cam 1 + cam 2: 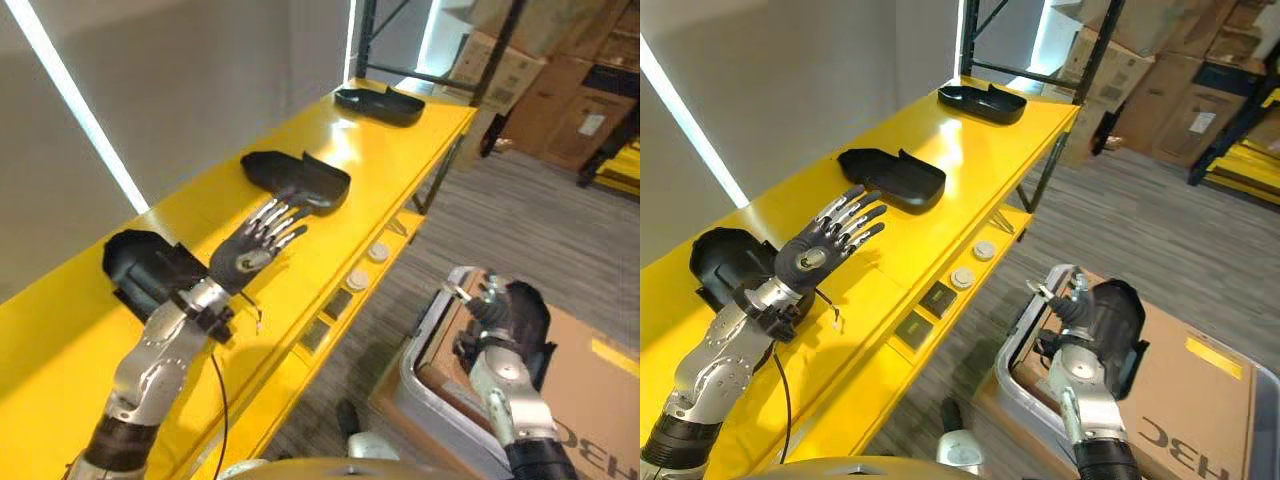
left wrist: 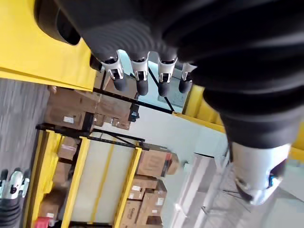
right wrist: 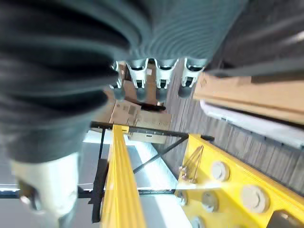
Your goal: Move parts from the plastic box to the shelf.
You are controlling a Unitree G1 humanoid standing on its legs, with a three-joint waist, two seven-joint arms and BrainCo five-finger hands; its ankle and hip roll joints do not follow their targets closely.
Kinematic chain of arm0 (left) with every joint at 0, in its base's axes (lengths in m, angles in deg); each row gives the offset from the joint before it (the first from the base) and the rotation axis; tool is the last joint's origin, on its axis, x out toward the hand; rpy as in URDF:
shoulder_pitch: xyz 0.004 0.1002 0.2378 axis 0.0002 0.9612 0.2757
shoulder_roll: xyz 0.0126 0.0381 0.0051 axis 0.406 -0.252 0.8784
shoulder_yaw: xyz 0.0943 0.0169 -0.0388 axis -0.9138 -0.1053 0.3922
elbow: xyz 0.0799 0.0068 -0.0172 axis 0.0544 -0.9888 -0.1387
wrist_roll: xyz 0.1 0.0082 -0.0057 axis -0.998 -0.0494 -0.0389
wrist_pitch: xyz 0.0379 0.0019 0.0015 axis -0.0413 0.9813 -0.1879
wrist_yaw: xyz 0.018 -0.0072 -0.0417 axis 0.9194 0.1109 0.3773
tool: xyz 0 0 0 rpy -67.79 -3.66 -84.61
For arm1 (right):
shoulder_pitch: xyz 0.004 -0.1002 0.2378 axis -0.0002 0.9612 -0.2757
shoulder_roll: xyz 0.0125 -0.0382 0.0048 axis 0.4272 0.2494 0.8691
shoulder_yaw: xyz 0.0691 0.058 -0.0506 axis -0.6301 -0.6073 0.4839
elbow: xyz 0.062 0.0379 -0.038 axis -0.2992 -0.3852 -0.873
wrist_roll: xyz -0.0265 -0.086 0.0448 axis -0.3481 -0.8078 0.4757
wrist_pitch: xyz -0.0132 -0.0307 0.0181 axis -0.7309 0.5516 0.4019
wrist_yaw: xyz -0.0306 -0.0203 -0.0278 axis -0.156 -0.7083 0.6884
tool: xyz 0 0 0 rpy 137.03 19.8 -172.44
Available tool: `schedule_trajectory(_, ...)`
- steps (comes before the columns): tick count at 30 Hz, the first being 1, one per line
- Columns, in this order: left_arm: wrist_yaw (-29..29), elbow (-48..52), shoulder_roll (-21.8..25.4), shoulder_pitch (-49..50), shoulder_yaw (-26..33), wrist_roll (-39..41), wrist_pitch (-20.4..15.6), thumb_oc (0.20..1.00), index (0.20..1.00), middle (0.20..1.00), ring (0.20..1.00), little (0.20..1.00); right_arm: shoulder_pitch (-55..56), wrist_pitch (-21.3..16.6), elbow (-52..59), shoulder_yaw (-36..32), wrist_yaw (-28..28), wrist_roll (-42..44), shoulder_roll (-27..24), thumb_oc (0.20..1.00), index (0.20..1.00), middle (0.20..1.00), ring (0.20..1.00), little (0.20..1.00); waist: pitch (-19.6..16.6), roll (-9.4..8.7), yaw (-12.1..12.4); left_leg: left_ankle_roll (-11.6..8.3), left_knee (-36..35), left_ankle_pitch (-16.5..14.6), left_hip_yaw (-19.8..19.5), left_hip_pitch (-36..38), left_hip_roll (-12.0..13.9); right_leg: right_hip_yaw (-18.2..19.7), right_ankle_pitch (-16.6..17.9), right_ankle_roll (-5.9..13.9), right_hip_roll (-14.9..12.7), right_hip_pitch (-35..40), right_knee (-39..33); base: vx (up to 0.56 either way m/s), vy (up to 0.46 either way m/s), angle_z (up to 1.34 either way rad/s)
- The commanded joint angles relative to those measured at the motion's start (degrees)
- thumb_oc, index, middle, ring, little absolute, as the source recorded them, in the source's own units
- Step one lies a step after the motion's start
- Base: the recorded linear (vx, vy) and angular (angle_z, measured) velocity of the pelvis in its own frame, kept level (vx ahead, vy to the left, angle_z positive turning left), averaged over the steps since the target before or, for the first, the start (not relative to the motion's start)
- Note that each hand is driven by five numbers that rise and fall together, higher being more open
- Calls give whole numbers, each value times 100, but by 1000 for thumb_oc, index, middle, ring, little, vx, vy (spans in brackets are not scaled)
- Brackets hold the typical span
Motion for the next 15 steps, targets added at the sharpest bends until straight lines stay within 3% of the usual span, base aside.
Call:
schedule_trajectory(1,291,243,49,-218,139,264,-706,1000,1000,1000,1000,1000,-340,-490,617,-298,81,-26,-474,1000,1000,1000,1000,1000,243,297,14,-140,203,-318,220,84,137,-119,-79,125,65,302,-17,-183,212,-43)
schedule_trajectory(3,515,242,24,-316,117,321,-860,1000,1000,1000,1000,1000,-318,-516,919,-395,7,-68,-525,1000,1000,1000,1000,1000,285,318,-69,-117,157,-310,272,132,107,-126,44,183,31,174,-17,-110,129,-41)
schedule_trajectory(4,950,303,-28,-380,126,103,-1157,1000,1000,1000,1000,1000,-334,-550,1231,-462,-292,-28,-539,1000,1000,1000,1000,1000,389,334,-169,-102,97,-367,442,268,93,-454,254,333,-72,-95,-4,-109,87,-61)
schedule_trajectory(6,1118,339,-20,-363,144,-8,-1254,1000,1000,1000,1000,1000,-331,-577,1363,-461,-409,-51,-530,1000,1000,1000,1000,1000,459,323,-167,-108,57,-359,618,333,94,-733,359,395,-126,-194,67,-104,62,-108)
schedule_trajectory(8,1326,498,-45,-205,248,-78,-1380,1000,1000,1000,1000,1000,-371,-600,1721,-310,-495,-162,-505,1000,1000,1000,1000,1000,593,308,-39,-114,-127,-292,1205,490,109,-1664,467,474,-329,-281,563,-169,22,-113)
schedule_trajectory(11,1364,628,50,-166,184,-94,-1497,1000,1000,1000,1000,1000,-481,-659,1949,-122,-279,-380,-494,1000,1000,1000,1000,1000,579,414,40,-28,-477,-134,1679,542,208,-2149,280,458,-615,-242,1336,-203,-7,-167)
schedule_trajectory(15,1590,647,87,-461,-154,-156,-1497,1000,1000,1000,1000,1000,-636,-662,1964,90,54,-540,-391,1000,1000,1000,1000,1000,458,458,78,-23,-550,-81,1945,409,344,-2443,97,446,-953,186,1364,-80,-116,-80)
